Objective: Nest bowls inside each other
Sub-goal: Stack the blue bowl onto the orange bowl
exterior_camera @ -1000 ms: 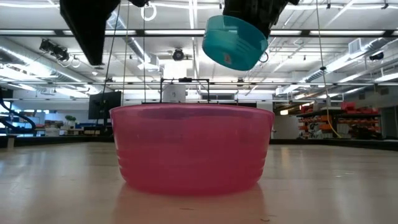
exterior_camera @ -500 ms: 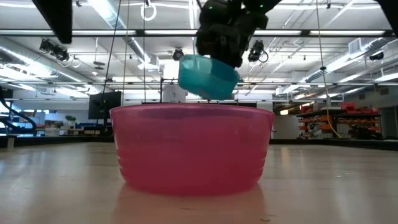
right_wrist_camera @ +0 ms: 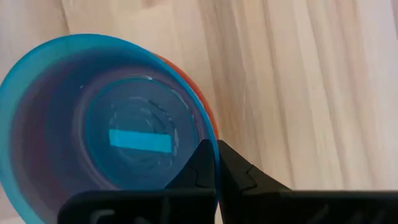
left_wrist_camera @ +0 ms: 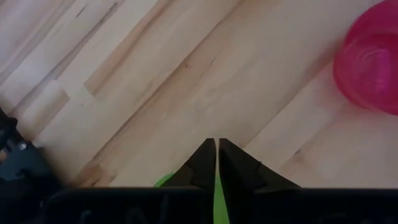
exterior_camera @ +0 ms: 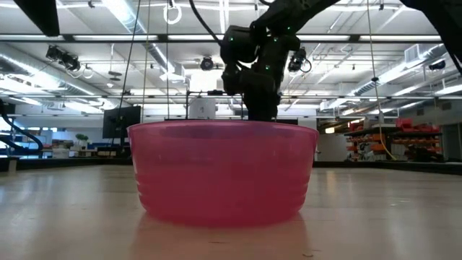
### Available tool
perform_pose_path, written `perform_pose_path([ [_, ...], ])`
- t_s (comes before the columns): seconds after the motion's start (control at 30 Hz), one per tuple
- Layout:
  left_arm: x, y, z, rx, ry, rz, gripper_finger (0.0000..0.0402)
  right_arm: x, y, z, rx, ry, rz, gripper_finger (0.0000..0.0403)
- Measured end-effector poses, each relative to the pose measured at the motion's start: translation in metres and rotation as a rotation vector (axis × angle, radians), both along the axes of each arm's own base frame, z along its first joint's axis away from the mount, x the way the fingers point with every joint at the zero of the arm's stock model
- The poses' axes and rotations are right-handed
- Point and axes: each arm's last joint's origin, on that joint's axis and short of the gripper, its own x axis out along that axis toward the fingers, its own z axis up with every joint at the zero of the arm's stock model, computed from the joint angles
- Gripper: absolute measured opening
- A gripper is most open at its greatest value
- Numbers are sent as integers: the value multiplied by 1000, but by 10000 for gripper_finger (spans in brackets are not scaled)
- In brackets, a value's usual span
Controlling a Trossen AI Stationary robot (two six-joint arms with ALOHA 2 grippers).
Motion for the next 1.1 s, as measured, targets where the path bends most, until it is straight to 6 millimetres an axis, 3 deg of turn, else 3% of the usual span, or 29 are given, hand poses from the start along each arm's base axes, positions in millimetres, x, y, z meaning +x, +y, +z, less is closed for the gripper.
perform_pose_path([
  [0.53, 2, -5, -18, -61, -28, 17, 52, 5, -3, -11, -10, 13, 4, 2],
  [0.87, 3, -7, -18, -91, -22, 3, 62, 0, -1, -6, -15, 27, 2, 45],
  [1.1, 4, -7, -18, -91, -21, -4, 56, -1, -1, -6, -12, 39, 6, 53],
])
